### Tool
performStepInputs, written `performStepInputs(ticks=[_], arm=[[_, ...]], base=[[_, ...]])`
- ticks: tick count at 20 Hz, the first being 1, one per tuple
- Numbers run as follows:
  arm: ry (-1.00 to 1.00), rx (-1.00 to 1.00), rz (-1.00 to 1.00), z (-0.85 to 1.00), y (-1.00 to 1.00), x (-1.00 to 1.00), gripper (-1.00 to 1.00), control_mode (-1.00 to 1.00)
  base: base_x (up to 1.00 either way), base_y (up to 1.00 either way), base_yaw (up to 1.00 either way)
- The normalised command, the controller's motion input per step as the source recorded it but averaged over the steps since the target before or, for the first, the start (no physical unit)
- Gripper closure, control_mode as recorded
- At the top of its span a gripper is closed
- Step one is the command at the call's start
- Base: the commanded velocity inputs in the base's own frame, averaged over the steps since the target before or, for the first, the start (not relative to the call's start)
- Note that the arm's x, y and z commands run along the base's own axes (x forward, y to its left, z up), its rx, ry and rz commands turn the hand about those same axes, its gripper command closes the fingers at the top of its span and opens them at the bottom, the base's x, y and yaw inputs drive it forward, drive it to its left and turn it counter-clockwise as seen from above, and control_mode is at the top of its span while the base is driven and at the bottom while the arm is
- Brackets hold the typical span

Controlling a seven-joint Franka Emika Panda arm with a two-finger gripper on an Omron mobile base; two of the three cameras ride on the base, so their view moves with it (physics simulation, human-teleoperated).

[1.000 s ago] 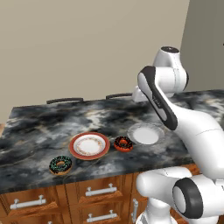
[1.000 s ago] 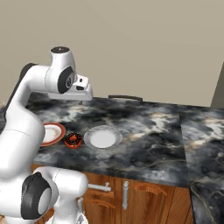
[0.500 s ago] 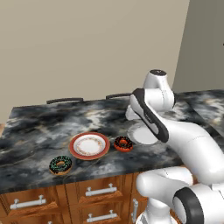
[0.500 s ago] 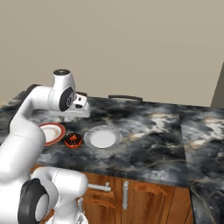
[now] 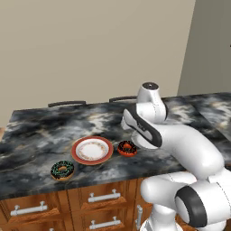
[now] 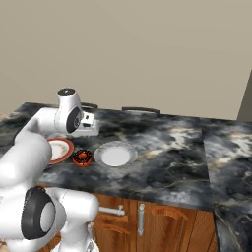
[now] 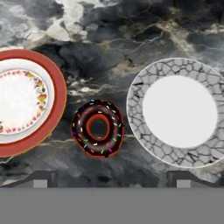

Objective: Place the pastries on the plates.

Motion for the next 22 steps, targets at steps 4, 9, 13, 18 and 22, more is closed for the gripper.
performStepInputs(ticks=[4,9,13,18,22], arm=[[0.0,-0.01,0.0,-0.17,-0.04,0.11,-1.0,-1.0],[0.0,0.0,0.0,-0.45,0.0,0.06,-1.0,-1.0],[0.0,0.03,0.0,-0.59,0.0,0.04,-1.0,-1.0],[0.0,0.01,0.0,-0.55,0.0,0.0,-1.0,-1.0],[0.0,0.0,0.0,-0.23,0.0,0.03,-1.0,-1.0]], base=[[0.0,0.0,0.0],[0.0,0.0,0.0],[0.0,0.0,0.0],[0.0,0.0,0.0],[0.0,0.0,0.0]])
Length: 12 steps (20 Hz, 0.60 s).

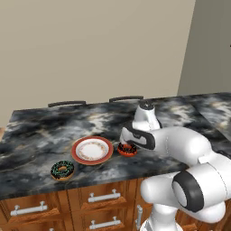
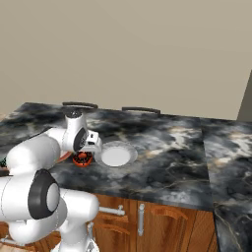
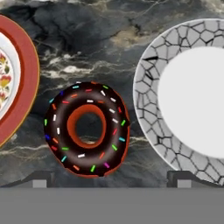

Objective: Place the pastries on the plates.

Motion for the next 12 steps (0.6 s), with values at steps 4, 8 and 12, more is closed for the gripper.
performStepInputs(ticks=[4,8,12], arm=[[0.0,0.0,0.0,-0.08,0.0,0.27,-1.0,-1.0],[0.0,0.0,0.0,0.0,0.0,0.21,-1.0,-1.0],[0.0,0.0,0.0,-0.04,0.0,0.11,-1.0,-1.0]], base=[[0.0,0.0,0.0],[0.0,0.0,0.0],[0.0,0.0,0.0]])
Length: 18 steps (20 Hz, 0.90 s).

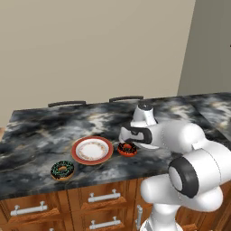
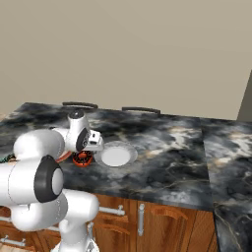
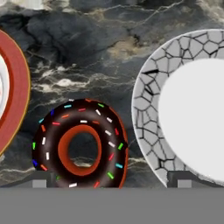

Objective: Place the pastries on the plates.

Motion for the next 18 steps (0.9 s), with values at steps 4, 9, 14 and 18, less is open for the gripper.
performStepInputs(ticks=[4,9,14,18], arm=[[0.0,0.0,0.0,-0.17,0.0,0.21,-1.0,-1.0],[0.0,0.0,0.0,-0.3,0.0,0.0,-1.0,-1.0],[0.0,0.0,0.0,-0.32,0.0,0.0,-1.0,-1.0],[0.0,0.0,0.0,-0.24,0.0,0.0,-1.0,-1.0]], base=[[0.0,0.0,0.0],[0.0,0.0,0.0],[0.0,0.0,0.0],[0.0,0.0,0.0]])
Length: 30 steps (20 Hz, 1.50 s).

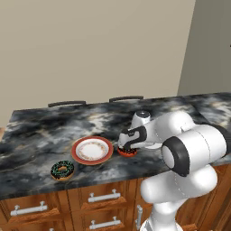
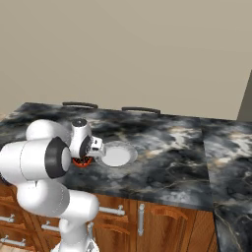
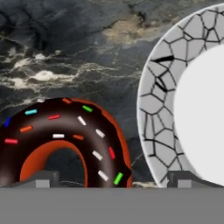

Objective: Place the pastries on the plates.

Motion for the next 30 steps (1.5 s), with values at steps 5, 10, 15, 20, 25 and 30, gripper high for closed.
performStepInputs(ticks=[5,10,15,20,25,30], arm=[[-0.02,0.0,0.0,-0.15,-0.03,0.05,-1.0,-1.0],[0.0,0.0,0.0,-0.13,-0.03,0.0,-1.0,-1.0],[0.0,0.0,0.0,0.0,0.0,0.0,1.0,-1.0],[0.0,0.0,0.0,0.0,0.0,0.0,1.0,-1.0],[-0.01,0.0,0.0,0.04,0.0,-0.01,1.0,-1.0],[-0.07,0.0,0.0,0.48,0.0,0.0,1.0,-1.0]], base=[[0.0,0.0,0.0],[0.0,0.0,0.0],[0.0,0.0,0.0],[0.0,0.0,0.0],[0.0,0.0,0.0],[0.0,0.0,0.0]])
